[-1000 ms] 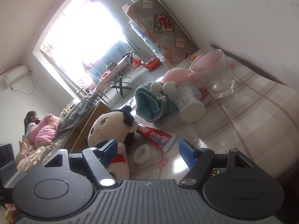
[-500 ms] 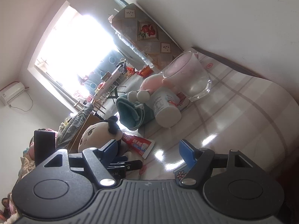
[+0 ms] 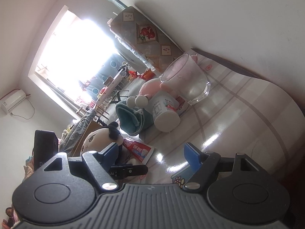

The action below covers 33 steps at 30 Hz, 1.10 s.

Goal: Organize soft objects
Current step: 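Grasp the white tape roll on the table with the left gripper, then grasp the white yogurt cup with the right gripper while the left holds the tape roll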

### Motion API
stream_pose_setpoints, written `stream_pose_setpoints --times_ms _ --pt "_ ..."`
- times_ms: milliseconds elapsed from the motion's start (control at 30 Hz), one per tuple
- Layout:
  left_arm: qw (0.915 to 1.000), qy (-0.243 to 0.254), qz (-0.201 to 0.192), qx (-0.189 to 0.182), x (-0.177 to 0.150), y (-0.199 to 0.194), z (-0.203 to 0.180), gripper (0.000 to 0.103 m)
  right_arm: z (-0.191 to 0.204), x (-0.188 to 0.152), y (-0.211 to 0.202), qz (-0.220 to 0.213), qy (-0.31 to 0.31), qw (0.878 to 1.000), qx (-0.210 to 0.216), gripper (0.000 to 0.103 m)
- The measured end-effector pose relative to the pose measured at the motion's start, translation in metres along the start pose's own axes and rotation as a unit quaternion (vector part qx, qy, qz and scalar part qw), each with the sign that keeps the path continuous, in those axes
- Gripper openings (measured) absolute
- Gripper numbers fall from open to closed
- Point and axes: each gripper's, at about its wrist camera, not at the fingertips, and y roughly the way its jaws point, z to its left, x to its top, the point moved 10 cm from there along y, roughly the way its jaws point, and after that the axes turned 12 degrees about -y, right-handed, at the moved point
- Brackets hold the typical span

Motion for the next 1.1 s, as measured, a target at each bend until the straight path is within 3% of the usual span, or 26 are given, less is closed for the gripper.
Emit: stream_pose_setpoints --times_ms 267,400,467,700,867,933,1100 --pt "0.9984 0.01 -0.007 -0.055 -0.026 -0.012 -0.02 0.052 -0.003 0.001 -0.004 0.001 -0.005 1.0 -0.012 0.082" --pt "0.9956 0.054 -0.071 -0.029 -0.027 -0.031 -0.025 0.063 -0.003 0.002 -0.001 0.007 -0.013 1.0 -0.019 0.086" --pt "0.9944 0.057 -0.087 -0.014 -0.025 -0.033 -0.022 0.064 -0.002 0.003 0.002 0.009 -0.019 1.0 -0.022 0.089" --pt "0.9973 0.027 -0.058 0.035 -0.021 -0.014 0.004 0.064 0.011 0.023 0.022 0.013 -0.084 0.996 -0.027 0.096" --pt "0.9972 0.026 -0.058 0.039 -0.02 -0.014 0.004 0.063 0.012 0.042 0.064 0.028 -0.137 0.989 -0.04 0.097" --pt "0.9974 0.025 -0.056 0.039 -0.021 -0.012 0.004 0.058 0.008 0.047 0.085 0.039 -0.154 0.986 -0.054 0.096" --pt "0.9983 0.014 -0.046 0.032 -0.022 -0.012 0.007 0.055 -0.002 0.051 0.131 0.082 -0.188 0.975 -0.085 0.088"
